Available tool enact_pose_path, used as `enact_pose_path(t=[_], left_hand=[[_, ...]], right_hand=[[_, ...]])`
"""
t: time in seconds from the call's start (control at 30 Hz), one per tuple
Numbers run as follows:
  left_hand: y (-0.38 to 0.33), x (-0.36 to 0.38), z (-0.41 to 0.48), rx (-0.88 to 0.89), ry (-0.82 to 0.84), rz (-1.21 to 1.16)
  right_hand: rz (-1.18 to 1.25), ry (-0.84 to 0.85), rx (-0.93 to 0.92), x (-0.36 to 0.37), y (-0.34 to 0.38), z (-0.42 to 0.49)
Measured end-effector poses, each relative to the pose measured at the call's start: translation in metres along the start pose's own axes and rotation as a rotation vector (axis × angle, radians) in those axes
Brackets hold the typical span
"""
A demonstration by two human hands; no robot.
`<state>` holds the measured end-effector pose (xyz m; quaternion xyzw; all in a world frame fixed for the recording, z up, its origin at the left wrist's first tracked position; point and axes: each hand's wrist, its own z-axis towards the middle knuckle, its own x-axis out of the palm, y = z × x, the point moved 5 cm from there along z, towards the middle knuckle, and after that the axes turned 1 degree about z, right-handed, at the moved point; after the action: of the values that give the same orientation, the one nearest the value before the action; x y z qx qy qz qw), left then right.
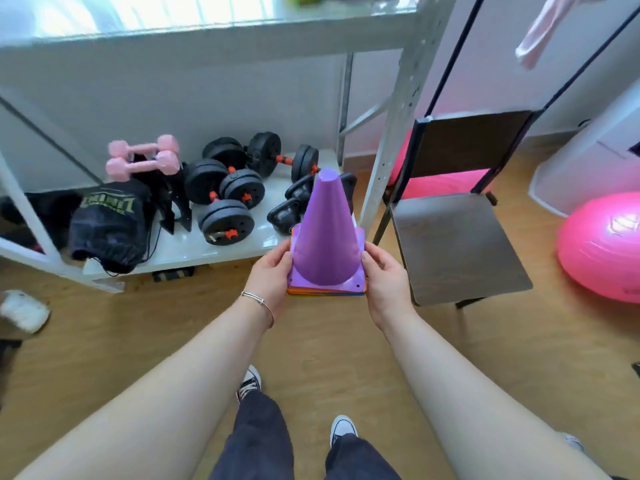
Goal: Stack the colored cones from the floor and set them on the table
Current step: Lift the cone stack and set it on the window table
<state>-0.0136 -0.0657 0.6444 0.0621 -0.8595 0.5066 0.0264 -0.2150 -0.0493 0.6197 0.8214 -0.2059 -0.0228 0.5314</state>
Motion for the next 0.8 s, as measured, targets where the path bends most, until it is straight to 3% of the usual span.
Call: enact_pose_path(t=[0.2, 0.37, 0.57, 0.8], left_hand=[[-0.105, 0.015, -0.065, 0.158, 0.021, 0.023], [-0.173, 0.002, -0.105, 0.288, -0.075, -0.007], [-0.253, -0.031, -0.143, 0.418, -0.156, -0.022], [-0.324, -0.099, -0.146, 0.478, -0.206, 0.089]], right_hand=[[-0.07, 0.092, -0.148, 0.027, 0.113, -0.04], [-0.096, 0.234, -0.185, 0.065, 0.177, -0.076], [0.005, 0.314, -0.194, 0.131, 0.226, -0.106], [-0.121, 0.301, -0.219, 0.222, 0.252, -0.112]])
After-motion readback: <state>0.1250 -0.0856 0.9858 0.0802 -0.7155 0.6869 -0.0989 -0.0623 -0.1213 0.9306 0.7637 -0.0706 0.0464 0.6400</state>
